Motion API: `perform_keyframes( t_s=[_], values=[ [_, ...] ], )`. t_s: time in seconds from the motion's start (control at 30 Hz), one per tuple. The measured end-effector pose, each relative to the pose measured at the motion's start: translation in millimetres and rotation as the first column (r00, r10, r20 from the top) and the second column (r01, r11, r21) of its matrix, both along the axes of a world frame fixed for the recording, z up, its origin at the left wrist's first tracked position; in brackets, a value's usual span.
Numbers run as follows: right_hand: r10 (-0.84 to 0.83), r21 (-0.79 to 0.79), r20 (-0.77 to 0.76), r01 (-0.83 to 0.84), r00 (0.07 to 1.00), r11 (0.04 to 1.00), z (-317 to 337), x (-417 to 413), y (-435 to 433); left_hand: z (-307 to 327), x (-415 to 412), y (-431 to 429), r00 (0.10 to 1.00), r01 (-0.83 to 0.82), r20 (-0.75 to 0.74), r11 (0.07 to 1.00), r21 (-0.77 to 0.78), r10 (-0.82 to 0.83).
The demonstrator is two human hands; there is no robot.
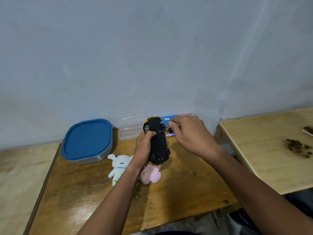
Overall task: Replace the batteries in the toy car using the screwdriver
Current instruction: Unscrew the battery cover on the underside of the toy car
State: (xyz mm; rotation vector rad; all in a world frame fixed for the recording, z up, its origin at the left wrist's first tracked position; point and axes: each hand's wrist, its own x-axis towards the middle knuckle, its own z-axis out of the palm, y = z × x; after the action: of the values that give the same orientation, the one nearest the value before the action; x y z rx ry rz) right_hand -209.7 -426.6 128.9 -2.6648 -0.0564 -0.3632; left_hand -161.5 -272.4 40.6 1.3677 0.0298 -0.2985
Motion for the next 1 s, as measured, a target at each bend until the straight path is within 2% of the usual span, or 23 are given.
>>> perform_keyframes(
  t_s=[0.07,0.23,0.37,0.5,0.67,0.73,0.83,0.87,0.93,1.0],
  values=[
    [0.028,0.012,0.026,-0.028,0.999,1.000,1,5,1,-2,2,2,1.000,0.013,-0.011,1.000,0.005,-0.012],
    [0.062,0.162,0.003,-0.062,0.998,0.985,4,15,6,-4,5,5,0.997,0.025,-0.076,0.999,-0.026,-0.027],
    [0.005,0.105,-0.041,-0.001,0.999,0.994,-1,19,12,-9,8,10,0.986,0.002,-0.167,0.994,-0.110,-0.020],
    [-0.081,-0.008,0.018,0.081,0.997,0.997,-4,23,19,-16,11,16,0.981,0.021,-0.193,0.997,-0.076,-0.035],
    [0.025,0.224,-0.031,-0.018,0.999,0.974,-5,26,19,-25,11,17,0.970,0.060,-0.233,0.997,-0.057,-0.072],
    [0.055,0.191,-0.064,-0.042,0.996,0.981,-3,27,17,-29,12,15,0.966,0.055,-0.249,0.996,-0.076,-0.073],
    [-0.024,-0.057,-0.026,0.023,0.999,0.998,-2,33,15,-31,15,11,0.963,0.056,-0.258,0.994,-0.096,-0.079],
    [-0.052,-0.092,-0.001,0.052,0.999,0.994,-2,36,13,-31,16,8,0.962,0.059,-0.261,0.994,-0.097,-0.082],
    [-0.031,-0.054,0.007,0.032,0.999,0.998,-4,43,5,-28,17,0,0.961,0.058,-0.264,0.995,-0.085,-0.079],
    [0.079,0.084,-0.070,-0.073,0.994,0.994,-1,51,-5,-26,19,-8,0.961,0.041,-0.271,0.996,-0.076,-0.060]
  ],
)
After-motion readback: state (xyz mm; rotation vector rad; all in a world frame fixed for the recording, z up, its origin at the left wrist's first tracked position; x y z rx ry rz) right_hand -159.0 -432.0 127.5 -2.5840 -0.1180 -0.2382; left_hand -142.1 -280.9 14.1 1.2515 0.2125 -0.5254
